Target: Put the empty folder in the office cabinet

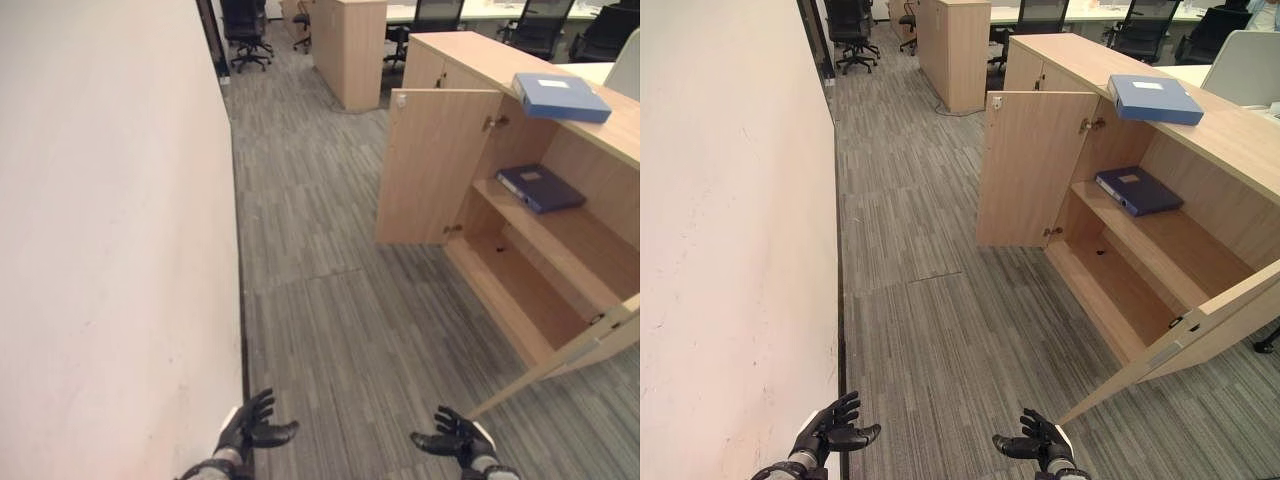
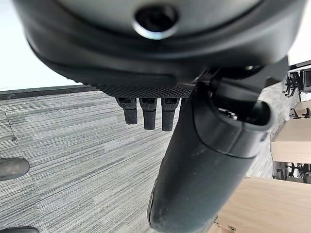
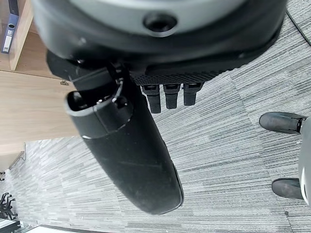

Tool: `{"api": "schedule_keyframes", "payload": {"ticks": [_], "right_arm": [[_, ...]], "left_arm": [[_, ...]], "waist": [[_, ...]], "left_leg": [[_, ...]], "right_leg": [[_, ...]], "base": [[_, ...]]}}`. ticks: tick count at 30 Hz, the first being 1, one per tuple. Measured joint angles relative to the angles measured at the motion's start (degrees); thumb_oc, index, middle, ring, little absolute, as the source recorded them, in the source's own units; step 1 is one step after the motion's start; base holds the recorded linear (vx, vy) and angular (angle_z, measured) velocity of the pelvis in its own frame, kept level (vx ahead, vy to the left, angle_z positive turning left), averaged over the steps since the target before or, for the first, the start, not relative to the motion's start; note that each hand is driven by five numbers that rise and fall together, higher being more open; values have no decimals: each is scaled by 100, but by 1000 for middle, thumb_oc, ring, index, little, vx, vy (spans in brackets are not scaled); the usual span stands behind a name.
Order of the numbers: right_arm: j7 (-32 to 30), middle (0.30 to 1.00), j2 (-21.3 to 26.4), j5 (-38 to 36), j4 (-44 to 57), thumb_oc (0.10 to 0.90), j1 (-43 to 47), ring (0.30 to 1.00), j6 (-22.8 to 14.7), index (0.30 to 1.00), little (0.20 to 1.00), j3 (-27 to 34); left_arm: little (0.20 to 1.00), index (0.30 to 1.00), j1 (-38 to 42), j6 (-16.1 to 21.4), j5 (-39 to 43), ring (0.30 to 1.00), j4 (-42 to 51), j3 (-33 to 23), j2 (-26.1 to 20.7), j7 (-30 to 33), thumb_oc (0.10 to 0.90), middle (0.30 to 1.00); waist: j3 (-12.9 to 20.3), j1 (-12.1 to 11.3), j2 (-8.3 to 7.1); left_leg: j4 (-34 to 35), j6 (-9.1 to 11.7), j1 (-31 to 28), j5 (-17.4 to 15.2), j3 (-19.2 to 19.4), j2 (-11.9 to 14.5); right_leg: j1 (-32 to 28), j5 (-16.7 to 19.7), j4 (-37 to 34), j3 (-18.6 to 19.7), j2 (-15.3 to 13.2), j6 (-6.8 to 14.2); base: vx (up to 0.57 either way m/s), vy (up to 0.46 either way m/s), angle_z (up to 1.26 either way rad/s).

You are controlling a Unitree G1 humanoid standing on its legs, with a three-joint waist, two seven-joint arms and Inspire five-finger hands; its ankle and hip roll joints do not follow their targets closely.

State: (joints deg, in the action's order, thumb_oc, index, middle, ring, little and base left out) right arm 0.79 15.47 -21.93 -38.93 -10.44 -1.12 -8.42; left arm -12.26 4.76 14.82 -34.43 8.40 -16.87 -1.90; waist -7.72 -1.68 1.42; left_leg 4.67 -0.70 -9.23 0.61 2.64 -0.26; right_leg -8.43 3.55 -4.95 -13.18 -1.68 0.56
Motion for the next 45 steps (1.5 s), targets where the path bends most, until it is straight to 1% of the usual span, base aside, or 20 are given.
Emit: {"api": "schedule_keyframes", "payload": {"ticks": [21, 26, 29, 30, 31, 32, 33, 34, 35, 36, 37, 38, 39, 40, 41, 42, 43, 44, 45], "right_arm": [[-4, 900, 1, -2, 44, 800, 32, 900, -11, 900, 900, -36], [-6, 900, 25, -3, 28, 800, 32, 900, -11, 900, 900, -32], [-2, 900, 61, -3, 27, 800, 47, 900, -12, 900, 900, -30], [-2, 900, 66, -5, -58, 800, 156, 900, -39, 900, 900, -37], [8, 900, 51, -6, -165, 800, 352, 900, -45, 900, 900, -40], [8, 900, 53, -6, -200, 800, 441, 900, -44, 900, 900, -39], [-3, 900, 67, -8, -203, 800, 499, 900, -47, 900, 900, -17], [-5, 900, 75, -8, -213, 800, 534, 900, -49, 900, 900, 6], [-6, 900, 74, -8, -245, 800, 603, 900, -47, 900, 900, 9], [-13, 900, 57, -12, -272, 800, 685, 900, -53, 900, 900, 23], [-24, 900, 29, -17, -326, 800, 748, 900, -68, 900, 900, 19], [-68, 900, 7, -24, -423, 800, 875, 900, -78, 900, 900, 19], [-78, 900, 62, -35, -418, 800, 898, 900, -83, 900, 900, 21], [-78, 900, 86, -40, -417, 800, 907, 900, -84, 900, 900, 22], [-147, 900, 208, -68, -452, 800, 905, 900, -75, 900, 900, 25], [-209, 900, 208, -70, -481, 800, 862, 900, -55, 900, 900, -9], [-208, 900, 203, -70, -481, 800, 876, 900, -57, 900, 900, -23], [-211, 900, 198, -71, -491, 800, 895, 900, -59, 900, 900, -27], [-216, 900, 200, -71, -503, 800, 891, 900, -57, 900, 900, -22]], "left_arm": [[900, 900, 11, 0, 8, 900, -109, 43, -2, 15, 800, 900], [900, 900, 50, 0, 9, 900, -109, 47, -8, 27, 800, 900], [900, 900, 45, 0, 12, 900, -108, 46, -34, 30, 800, 900], [900, 900, 117, 1, 35, 900, -126, 35, -45, 40, 800, 900], [900, 900, 318, -1, 52, 900, -146, 40, -124, 35, 800, 900], [900, 900, 453, -10, 52, 900, -159, 45, -165, 31, 800, 900], [900, 900, 608, -6, 54, 900, -218, 44, -177, 19, 800, 900], [900, 900, 723, 3, 55, 900, -317, 44, -165, 23, 800, 900], [900, 900, 873, 12, 55, 900, -433, 43, -162, 28, 800, 900], [900, 900, 1043, 25, 59, 900, -599, 46, -164, 37, 800, 900], [900, 900, 1107, 18, 61, 900, -720, 46, -169, 31, 800, 900], [900, 900, 1109, 11, 68, 900, -858, 46, -116, 35, 800, 900], [900, 900, 1107, 5, 71, 900, -928, 43, -10, 36, 800, 900], [900, 900, 1105, 6, 71, 900, -942, 44, 22, 37, 800, 900], [900, 900, 1095, -24, 71, 900, -976, 103, 157, 21, 800, 900], [900, 900, 1100, -54, 75, 900, -1008, 99, 205, 43, 800, 900], [900, 900, 1104, -62, 75, 900, -1013, 83, 202, 45, 800, 900], [900, 900, 1125, -62, 75, 900, -1067, 41, 225, 55, 800, 900], [900, 900, 1124, -61, 76, 900, -1066, 33, 228, 106, 800, 900]], "waist": [[6, 7, -2], [64, 55, -15], [62, 80, -18], [31, 118, -54], [-79, 137, -213], [-183, 135, -303], [-290, 23, -380], [-391, -19, -402], [-525, -29, -434], [-668, -17, -479], [-695, -18, -498], [-752, -31, -570], [-786, -75, -510], [-798, -94, -458], [-973, -150, -53], [-1013, -290, -10], [-993, -384, -13], [-1037, -456, -94], [-1048, -502, -122]], "left_leg": [[20, 14, 37, -14, -35, 6], [19, 29, 247, 36, -158, 15], [-2, 41, 290, 38, -167, 31], [-355, 152, 569, 46, -137, 14], [-1011, 236, 1056, 39, -126, -78], [-1429, 303, 1333, 82, -121, -119], [-2212, 358, 1781, 117, -173, -152], [-2757, 452, 2040, 181, -215, -160], [-3313, 665, 2274, 323, -343, -172], [-3888, 814, 2638, 430, -449, -177], [-3927, 734, 2842, 385, -428, -104], [-2652, 647, 2913, 442, -359, 93], [-1876, 599, 2858, 546, -373, 238], [-1654, 618, 2837, 575, -410, 317], [-699, 1004, 2820, 894, -715, 1115], [-480, 1090, 2962, 896, -761, 1414], [-319, 1093, 3017, 876, -722, 1462], [-92, 1090, 3054, 859, -639, 1475], [-5, 1063, 3000, 807, -586, 1469]], "right_leg": [[22, -15, -4, -9, 12, 4], [180, -8, -2, -134, 17, -6], [221, -35, 5, -130, 39, -31], [454, -147, 222, -82, 64, -51], [782, -359, 551, 161, -68, -128], [864, -357, 670, 161, -141, -214], [943, -390, 749, 184, -169, -266], [931, -421, 814, 185, -174, -308], [908, -485, 901, 183, -172, -394], [880, -594, 998, 194, -192, -444], [876, -623, 953, 188, -182, -488], [702, -627, 402, 328, -168, -488], [601, -711, 209, 508, -82, -532], [602, -698, 235, 525, -21, -546], [629, -523, 638, 614, 321, -649], [744, -705, 1002, 686, 335, -744], [808, -787, 1114, 843, 278, -782], [769, -863, 1094, 1013, 196, -774], [729, -845, 1058, 1174, 156, -821]], "base": [[13, -16, 0], [35, -74, 12], [-61, -101, 4], [-107, -124, 15], [-12, -116, 22], [-4, -141, 14], [63, -127, 6], [151, -83, 6], [234, -26, 16], [315, 20, 14], [462, 95, -8], [479, 127, -27], [499, 163, -31], [376, 110, -34], [526, 132, -43], [504, 114, -61], [401, 93, -55], [271, 83, -47], [419, 172, -38]]}}
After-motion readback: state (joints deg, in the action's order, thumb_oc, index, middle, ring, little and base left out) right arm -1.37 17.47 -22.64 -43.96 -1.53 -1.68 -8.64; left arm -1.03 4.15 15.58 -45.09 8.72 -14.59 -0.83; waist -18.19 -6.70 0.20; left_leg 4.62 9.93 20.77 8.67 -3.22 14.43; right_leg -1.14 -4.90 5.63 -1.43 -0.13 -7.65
